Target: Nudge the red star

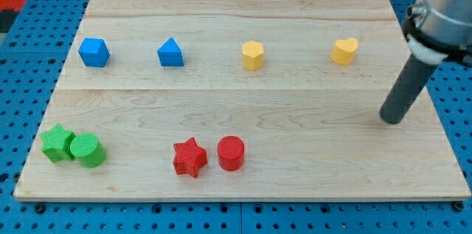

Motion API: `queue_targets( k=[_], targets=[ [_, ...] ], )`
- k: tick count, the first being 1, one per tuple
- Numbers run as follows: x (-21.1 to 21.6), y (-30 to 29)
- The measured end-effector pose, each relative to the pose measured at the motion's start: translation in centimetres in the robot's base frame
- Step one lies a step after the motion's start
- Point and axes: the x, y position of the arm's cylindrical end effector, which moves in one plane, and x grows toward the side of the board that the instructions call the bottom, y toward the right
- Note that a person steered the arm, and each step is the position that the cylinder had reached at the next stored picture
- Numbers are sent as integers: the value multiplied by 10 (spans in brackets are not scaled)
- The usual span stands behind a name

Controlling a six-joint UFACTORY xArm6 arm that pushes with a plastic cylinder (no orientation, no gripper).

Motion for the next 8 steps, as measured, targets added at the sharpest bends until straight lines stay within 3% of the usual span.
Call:
queue_targets(
  k=[2, 4, 8],
  targets=[
    [70, -106],
    [96, -268],
    [84, -290]
  ],
)
